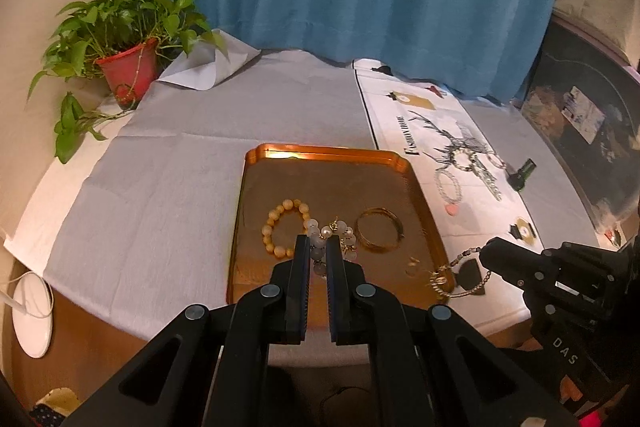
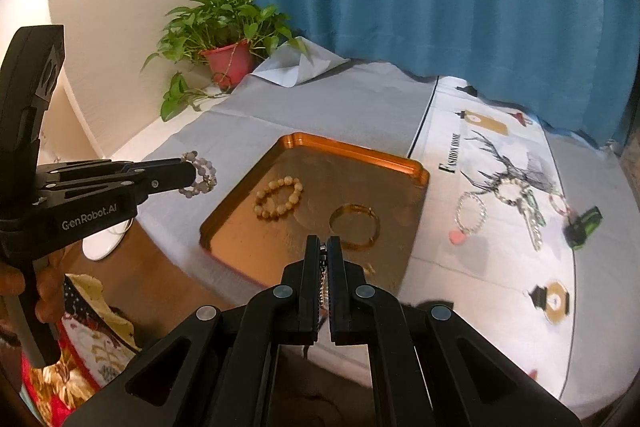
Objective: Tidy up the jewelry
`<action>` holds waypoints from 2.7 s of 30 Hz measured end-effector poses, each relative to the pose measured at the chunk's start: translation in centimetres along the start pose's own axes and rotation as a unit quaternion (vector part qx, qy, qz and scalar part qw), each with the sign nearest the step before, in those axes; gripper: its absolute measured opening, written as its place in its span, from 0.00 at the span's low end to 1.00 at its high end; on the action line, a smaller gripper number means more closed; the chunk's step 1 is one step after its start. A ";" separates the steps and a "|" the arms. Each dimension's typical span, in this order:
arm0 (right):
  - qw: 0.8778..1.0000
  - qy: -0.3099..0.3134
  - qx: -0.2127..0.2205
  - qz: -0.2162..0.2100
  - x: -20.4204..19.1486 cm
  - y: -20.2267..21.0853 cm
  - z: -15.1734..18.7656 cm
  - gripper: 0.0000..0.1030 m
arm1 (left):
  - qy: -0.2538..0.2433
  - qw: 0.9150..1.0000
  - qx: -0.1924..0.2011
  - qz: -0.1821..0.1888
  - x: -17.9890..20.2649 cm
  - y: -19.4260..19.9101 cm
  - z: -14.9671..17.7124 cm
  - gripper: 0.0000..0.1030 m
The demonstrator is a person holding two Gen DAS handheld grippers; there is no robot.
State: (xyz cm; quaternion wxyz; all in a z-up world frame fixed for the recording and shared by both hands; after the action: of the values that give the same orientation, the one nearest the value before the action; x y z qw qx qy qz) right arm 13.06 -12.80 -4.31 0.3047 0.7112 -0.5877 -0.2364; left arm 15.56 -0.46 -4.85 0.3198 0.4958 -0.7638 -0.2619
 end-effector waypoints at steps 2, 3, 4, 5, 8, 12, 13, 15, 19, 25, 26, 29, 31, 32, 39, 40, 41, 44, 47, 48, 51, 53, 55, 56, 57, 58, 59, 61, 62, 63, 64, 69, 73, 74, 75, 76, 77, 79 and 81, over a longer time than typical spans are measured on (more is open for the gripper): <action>1.000 0.000 -0.003 0.001 0.1 -1.3 -0.4 0.03 | 0.003 1.000 -0.004 0.001 -0.4 -1.1 -0.3 0.06; 1.000 -0.002 -0.005 0.000 0.1 -2.1 -0.6 0.03 | 0.003 1.000 -0.007 0.001 -0.6 -1.9 -0.5 0.06; 1.000 -0.003 -0.007 0.000 0.2 -2.6 -0.8 0.03 | 0.004 1.000 -0.011 0.001 -0.8 -2.6 -0.6 0.06; 1.000 -0.003 -0.009 -0.001 0.2 -3.3 -1.0 0.03 | 0.003 1.000 -0.014 0.001 -0.9 -3.2 -0.7 0.06; 1.000 -0.001 -0.013 0.001 0.1 -5.1 -1.3 0.03 | 0.002 1.000 -0.025 -0.001 -1.3 -5.1 -0.8 0.06; 1.000 0.000 -0.023 -0.001 0.1 -7.4 -1.1 0.03 | -0.002 0.999 -0.037 -0.008 -2.0 -7.3 -0.7 0.06; 1.000 0.001 -0.026 -0.002 0.1 -8.0 -1.0 0.03 | 0.000 0.999 -0.042 -0.009 -2.3 -8.1 -0.6 0.06; 0.999 0.003 -0.033 0.000 0.2 -9.2 -0.7 0.03 | 0.002 0.999 -0.052 -0.016 -3.0 -9.8 -0.3 0.10; 0.998 0.006 -0.063 -0.003 0.1 -11.8 0.4 0.07 | 0.014 0.993 -0.097 -0.061 -5.1 -12.2 1.1 0.67; 0.997 -0.002 -0.076 0.028 1.1 -11.2 2.3 0.75 | -0.003 0.990 -0.096 -0.106 -5.3 -9.9 3.1 0.87; 0.996 -0.003 -0.079 0.028 1.2 -10.6 2.6 0.75 | -0.003 0.987 -0.104 -0.122 -5.4 -9.0 4.1 0.87; 0.996 -0.022 -0.082 0.035 1.5 -8.1 3.8 0.76 | 0.017 0.987 -0.106 -0.121 -4.8 -6.1 6.7 0.87; 0.996 -0.029 -0.083 0.036 1.4 -6.2 4.6 0.77 | 0.029 0.988 -0.104 -0.115 -4.3 -4.5 8.0 0.87; 0.996 -0.029 -0.080 0.039 1.3 -5.2 4.9 0.77 | 0.031 0.988 -0.102 -0.113 -4.0 -3.6 8.7 0.87; 0.998 -0.013 -0.041 0.042 -0.1 3.2 6.1 0.78 | 0.003 0.990 -0.073 -0.120 -0.7 3.5 11.1 0.87; 0.998 -0.012 -0.036 0.045 -0.2 4.2 6.3 0.79 | 0.003 0.991 -0.067 -0.118 -0.2 4.3 11.3 0.87; 0.998 -0.013 -0.030 0.047 -0.3 5.5 6.6 0.79 | 0.003 0.992 -0.057 -0.112 0.5 5.6 11.5 0.87; 0.999 -0.013 -0.014 0.051 -0.7 8.6 7.4 0.80 | -0.002 0.994 -0.039 -0.102 2.1 7.9 11.6 0.88; 0.998 -0.010 0.002 0.061 -1.0 11.0 8.1 0.80 | -0.016 0.994 -0.019 -0.103 3.6 10.1 11.7 0.88; 0.998 -0.009 0.007 0.065 -1.0 11.7 8.3 0.80 | -0.020 0.994 -0.012 -0.104 4.1 10.7 11.7 0.89; 0.997 -0.019 0.019 0.072 -0.8 13.5 8.7 0.80 | -0.032 0.994 0.006 -0.105 5.1 12.4 11.6 0.91; 0.997 -0.027 0.024 0.073 -0.5 14.5 9.0 0.80 | -0.038 0.994 0.011 -0.106 5.7 13.1 11.6 0.91; 0.996 -0.031 0.029 0.074 -0.3 15.2 9.2 0.80 | -0.043 0.994 0.015 -0.104 6.3 13.6 11.7 0.91; 0.996 -0.031 0.032 0.075 -0.3 15.6 9.3 0.80 | -0.045 0.993 0.016 -0.104 6.5 13.7 11.7 0.91; 0.996 -0.031 0.034 0.076 -0.2 16.0 9.5 0.80 | -0.048 0.993 0.018 -0.105 6.8 13.9 11.7 0.91; 0.996 -0.030 0.036 0.077 -0.2 16.3 9.5 0.80 | -0.051 0.993 0.019 -0.105 7.0 14.0 11.7 0.91; 0.996 -0.030 0.037 0.077 -0.1 16.4 9.5 0.80 | -0.054 0.993 0.020 -0.104 7.3 14.1 11.7 0.91; 0.996 -0.033 0.039 0.077 0.0 16.8 9.7 0.80 | -0.057 0.993 0.021 -0.105 7.6 14.2 11.7 0.91; 0.996 -0.034 0.040 0.076 0.0 16.8 9.7 0.80 | -0.057 0.993 0.021 -0.105 7.7 14.3 11.7 0.91; 0.996 -0.035 0.040 0.076 0.1 17.0 9.7 0.80 | -0.058 0.992 0.022 -0.106 7.8 14.3 11.7 0.91; 0.996 -0.035 0.041 0.077 0.2 17.1 9.8 0.80 | -0.060 0.992 0.022 -0.106 8.0 14.3 11.7 0.91; 0.996 -0.038 0.039 0.076 0.5 17.1 10.1 0.80 | -0.061 0.992 0.021 -0.108 8.2 14.3 11.9 0.91; 0.996 -0.043 0.035 0.076 1.0 16.8 10.3 0.80 | -0.062 0.992 0.017 -0.108 8.3 14.0 11.9 0.91; 0.996 -0.045 0.034 0.076 1.1 16.7 10.3 0.80 | -0.062 0.992 0.016 -0.108 8.4 14.0 12.0 0.91; 0.996 -0.046 0.032 0.075 1.2 16.6 10.4 0.80 | -0.063 0.992 0.014 -0.108 8.3 13.8 12.0 0.91; 0.996 -0.047 0.031 0.075 1.2 16.5 10.5 0.80 | -0.064 0.992 0.012 -0.109 8.3 13.6 12.0 0.91; 0.996 -0.048 0.030 0.075 1.3 16.4 10.5 0.80 | -0.065 0.992 0.011 -0.110 8.4 13.5 12.0 0.91; 0.996 -0.050 0.029 0.074 1.5 16.2 10.6 0.80 | -0.066 0.992 0.008 -0.110 8.4 13.2 11.9 0.91; 0.996 -0.052 0.026 0.073 1.7 15.9 10.7 0.80 | -0.066 0.992 0.007 -0.108 8.5 13.0 11.9 0.91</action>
State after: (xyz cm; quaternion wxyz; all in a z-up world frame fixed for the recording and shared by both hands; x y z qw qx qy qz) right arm -5.03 -18.12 -0.42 0.2715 0.6607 -0.6593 -0.2345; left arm -3.55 -2.51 -1.40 0.2355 0.5591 -0.7269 -0.3219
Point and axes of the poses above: each gripper's, at about its wrist camera, not at the fingertips, and y roughly against the way its jaws point, x to its right, z to its underside, the point moved 8 cm from there along -y, roughly the way its jaws point, and after that the axes turned 8 degrees about z, right-handed, at the moved point
